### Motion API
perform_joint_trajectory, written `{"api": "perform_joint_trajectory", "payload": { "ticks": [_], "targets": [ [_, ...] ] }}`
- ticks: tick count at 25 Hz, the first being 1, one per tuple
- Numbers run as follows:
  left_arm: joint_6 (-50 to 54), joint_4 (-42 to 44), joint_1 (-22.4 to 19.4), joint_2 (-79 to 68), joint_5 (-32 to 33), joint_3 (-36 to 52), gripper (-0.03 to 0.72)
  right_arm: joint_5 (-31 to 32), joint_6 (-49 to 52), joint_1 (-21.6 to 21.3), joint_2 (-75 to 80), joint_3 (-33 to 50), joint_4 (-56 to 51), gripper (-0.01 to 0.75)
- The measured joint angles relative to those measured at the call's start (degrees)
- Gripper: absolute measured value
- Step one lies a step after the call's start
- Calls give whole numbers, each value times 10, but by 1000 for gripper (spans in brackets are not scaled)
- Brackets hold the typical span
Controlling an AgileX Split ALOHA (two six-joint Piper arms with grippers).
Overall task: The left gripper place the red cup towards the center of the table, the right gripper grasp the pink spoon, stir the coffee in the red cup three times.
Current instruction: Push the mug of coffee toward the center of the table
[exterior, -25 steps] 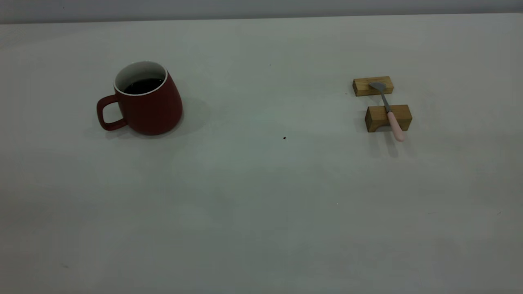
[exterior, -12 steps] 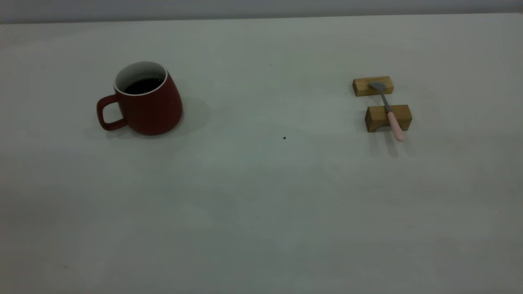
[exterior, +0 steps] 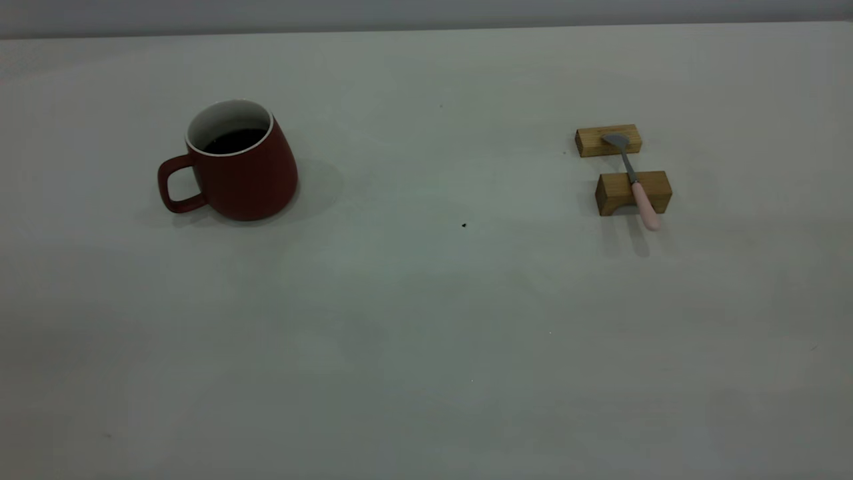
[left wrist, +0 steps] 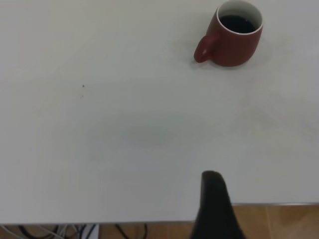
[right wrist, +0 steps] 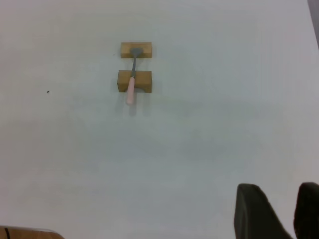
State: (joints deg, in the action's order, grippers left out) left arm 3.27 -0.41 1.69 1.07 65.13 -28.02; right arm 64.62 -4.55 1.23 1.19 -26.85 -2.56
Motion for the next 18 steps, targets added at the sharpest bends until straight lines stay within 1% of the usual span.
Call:
{"api": "perform_joint_trajectory", "payload": {
  "ticks": [5, 7, 9, 11, 14, 16, 18],
  "targets": [
    [17, -1, 0, -55, 6, -16, 586, 0, 0, 0, 0, 0, 0, 237],
    [17, -1, 0, -99, -1, -16, 586, 0, 0, 0, 0, 0, 0, 237],
    [17, -1, 0, -160, -21, -16, 586, 0, 0, 0, 0, 0, 0, 237],
    [17, -1, 0, -227, -63, -16, 586, 0, 0, 0, 0, 0, 0, 237],
    [17, -1, 0, -346, -150, -20, 586, 0, 0, 0, 0, 0, 0, 237],
    [14, -1, 0, -438, -207, -35, 586, 0, 0, 0, 0, 0, -1, 237],
    [0, -1, 0, -522, -243, -59, 586, 0, 0, 0, 0, 0, 0, 237]
  ]
}}
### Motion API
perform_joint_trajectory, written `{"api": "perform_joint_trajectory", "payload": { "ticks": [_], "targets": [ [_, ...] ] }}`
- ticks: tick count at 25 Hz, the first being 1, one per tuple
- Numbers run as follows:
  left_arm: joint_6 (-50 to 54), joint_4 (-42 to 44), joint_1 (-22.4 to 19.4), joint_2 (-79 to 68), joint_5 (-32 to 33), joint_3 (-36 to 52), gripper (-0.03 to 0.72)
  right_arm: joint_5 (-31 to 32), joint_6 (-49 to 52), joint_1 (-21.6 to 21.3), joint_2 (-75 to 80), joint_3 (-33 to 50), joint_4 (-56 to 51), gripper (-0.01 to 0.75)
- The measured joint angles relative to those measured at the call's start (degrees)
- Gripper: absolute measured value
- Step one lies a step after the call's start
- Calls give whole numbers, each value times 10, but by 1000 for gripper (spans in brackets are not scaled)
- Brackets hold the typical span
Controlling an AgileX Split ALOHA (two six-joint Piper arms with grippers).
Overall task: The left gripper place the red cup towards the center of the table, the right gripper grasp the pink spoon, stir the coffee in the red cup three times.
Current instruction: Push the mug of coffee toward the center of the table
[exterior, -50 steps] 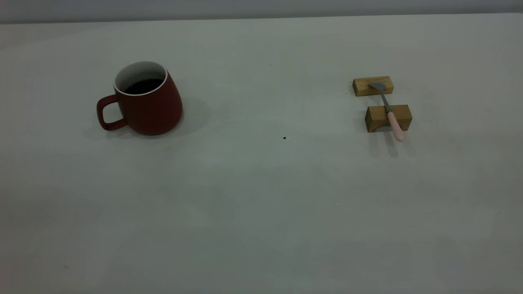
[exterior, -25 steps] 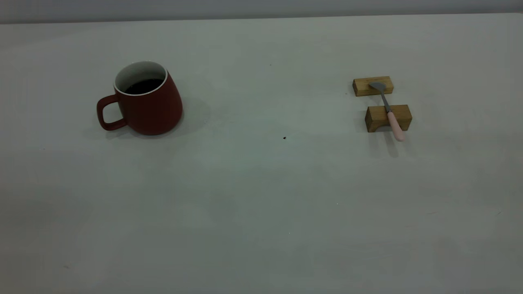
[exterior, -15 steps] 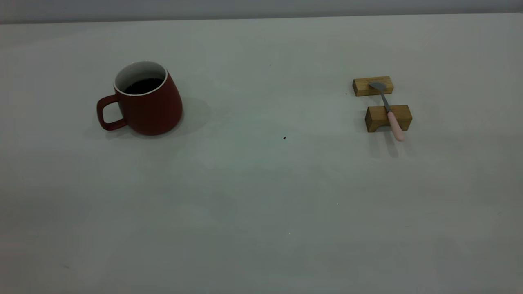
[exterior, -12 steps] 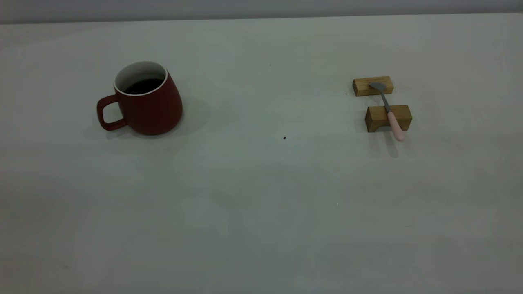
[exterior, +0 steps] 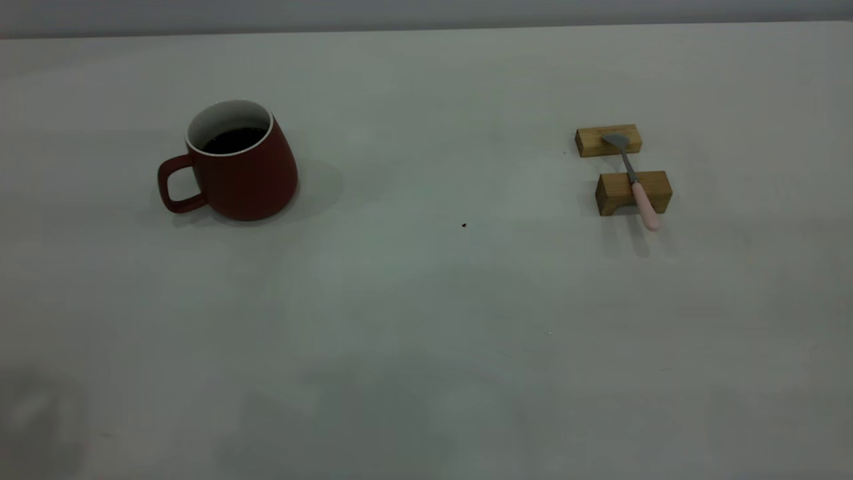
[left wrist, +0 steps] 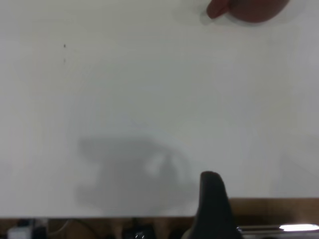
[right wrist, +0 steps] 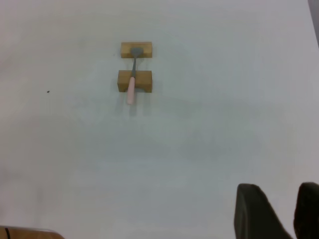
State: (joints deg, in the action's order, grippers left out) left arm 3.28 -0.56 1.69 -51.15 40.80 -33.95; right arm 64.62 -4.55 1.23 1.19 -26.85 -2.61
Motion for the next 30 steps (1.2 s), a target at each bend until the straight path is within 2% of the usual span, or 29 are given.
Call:
{"api": "perform_joint_trajectory", "payload": {
  "ticks": [6, 13, 23, 27, 30],
  "targets": [
    [-71, 0, 0, -274, -43, -129, 586, 0, 0, 0, 0, 0, 0, 237],
    [-163, 0, 0, -522, 16, -323, 586, 0, 0, 0, 0, 0, -1, 237],
    [-386, 1, -1, -771, 17, -540, 586, 0, 0, 0, 0, 0, -1, 237],
    [-504, -1, -1, -822, 17, -598, 586, 0, 0, 0, 0, 0, -1, 237],
    [-606, -2, -1, -845, 12, -609, 586, 0, 0, 0, 0, 0, -1, 237]
  ]
}}
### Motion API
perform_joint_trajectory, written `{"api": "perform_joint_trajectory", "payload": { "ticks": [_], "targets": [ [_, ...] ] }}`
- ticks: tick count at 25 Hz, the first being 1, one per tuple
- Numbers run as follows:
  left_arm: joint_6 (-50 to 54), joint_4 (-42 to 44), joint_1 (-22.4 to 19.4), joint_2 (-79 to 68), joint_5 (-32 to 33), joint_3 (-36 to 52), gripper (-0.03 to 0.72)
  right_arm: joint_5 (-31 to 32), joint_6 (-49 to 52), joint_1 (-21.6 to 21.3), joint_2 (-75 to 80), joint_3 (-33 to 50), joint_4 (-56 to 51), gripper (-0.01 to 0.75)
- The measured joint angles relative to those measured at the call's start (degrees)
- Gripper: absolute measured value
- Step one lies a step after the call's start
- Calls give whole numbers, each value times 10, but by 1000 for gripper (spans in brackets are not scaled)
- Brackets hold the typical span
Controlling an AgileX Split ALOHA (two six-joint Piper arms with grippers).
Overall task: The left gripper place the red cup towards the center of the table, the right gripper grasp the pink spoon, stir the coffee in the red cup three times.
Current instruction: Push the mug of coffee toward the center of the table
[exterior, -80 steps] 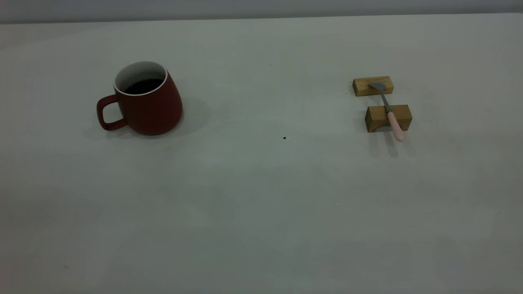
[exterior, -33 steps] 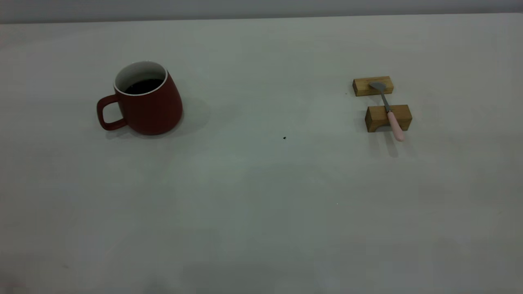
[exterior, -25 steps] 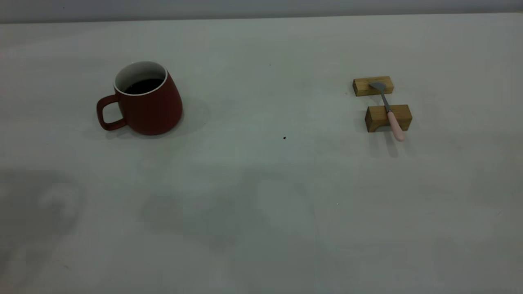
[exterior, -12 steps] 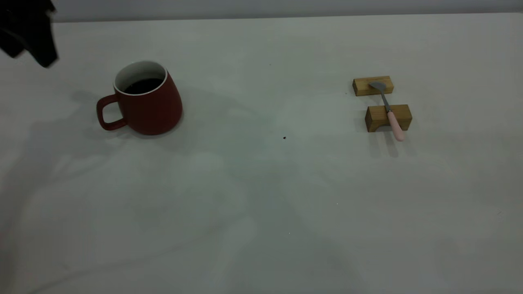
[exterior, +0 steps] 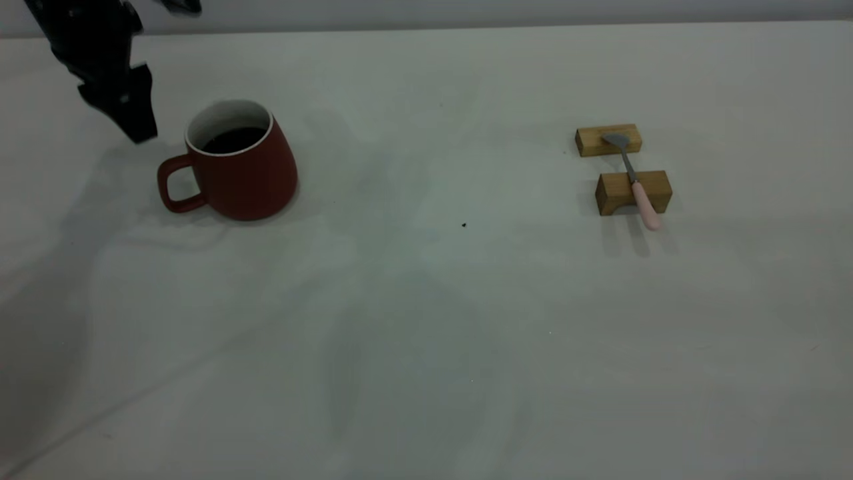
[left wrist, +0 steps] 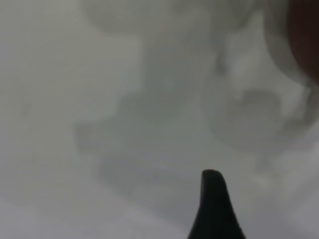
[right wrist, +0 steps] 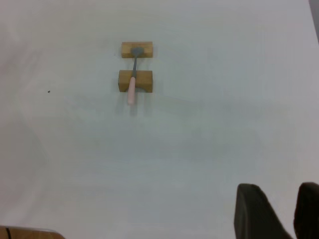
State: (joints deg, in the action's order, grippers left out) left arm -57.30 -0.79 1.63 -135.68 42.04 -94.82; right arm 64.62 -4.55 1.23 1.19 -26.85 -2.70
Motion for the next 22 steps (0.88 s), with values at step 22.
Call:
{"api": "perform_joint_trajectory", "payload": {
  "ticks": [22],
  "targets": [
    [-350, -179, 47, -56, -44, -1, 586, 0, 0, 0, 0, 0, 0, 237]
  ]
}}
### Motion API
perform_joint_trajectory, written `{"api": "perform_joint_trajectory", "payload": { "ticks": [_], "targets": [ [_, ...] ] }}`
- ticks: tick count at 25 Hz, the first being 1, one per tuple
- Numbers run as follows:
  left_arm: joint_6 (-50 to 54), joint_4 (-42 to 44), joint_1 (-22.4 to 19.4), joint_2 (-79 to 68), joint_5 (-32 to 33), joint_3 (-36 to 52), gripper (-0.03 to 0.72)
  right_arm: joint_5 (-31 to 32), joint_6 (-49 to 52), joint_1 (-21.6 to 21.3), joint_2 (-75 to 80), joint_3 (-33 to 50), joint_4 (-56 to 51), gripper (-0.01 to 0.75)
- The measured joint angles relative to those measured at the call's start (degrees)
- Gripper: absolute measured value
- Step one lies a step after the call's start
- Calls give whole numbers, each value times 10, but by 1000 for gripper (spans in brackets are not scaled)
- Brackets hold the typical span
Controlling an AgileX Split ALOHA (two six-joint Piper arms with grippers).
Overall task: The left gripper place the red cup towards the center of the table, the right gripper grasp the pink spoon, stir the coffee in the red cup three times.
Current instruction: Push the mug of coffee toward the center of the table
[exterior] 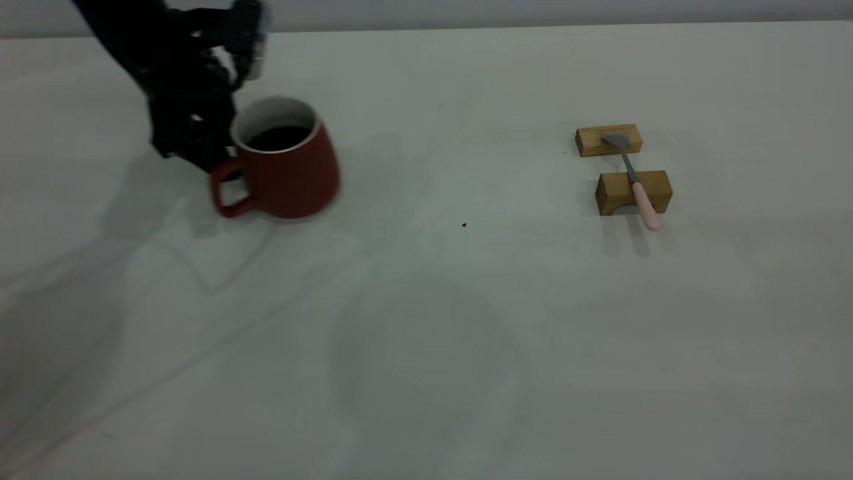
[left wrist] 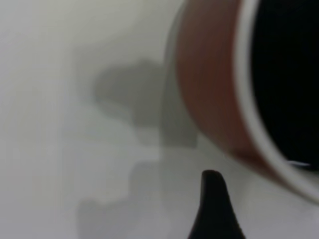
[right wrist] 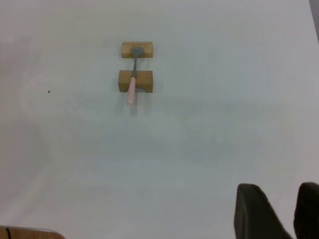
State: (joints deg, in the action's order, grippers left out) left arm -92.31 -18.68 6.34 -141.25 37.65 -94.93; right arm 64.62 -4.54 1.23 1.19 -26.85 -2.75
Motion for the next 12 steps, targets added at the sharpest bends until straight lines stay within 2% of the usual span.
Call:
{"api": "perform_joint_trajectory", "payload": {
  "ticks": [12],
  "targets": [
    [1, -97, 100, 0, -48, 0, 586, 0, 0, 0, 0, 0, 0, 237]
  ]
}}
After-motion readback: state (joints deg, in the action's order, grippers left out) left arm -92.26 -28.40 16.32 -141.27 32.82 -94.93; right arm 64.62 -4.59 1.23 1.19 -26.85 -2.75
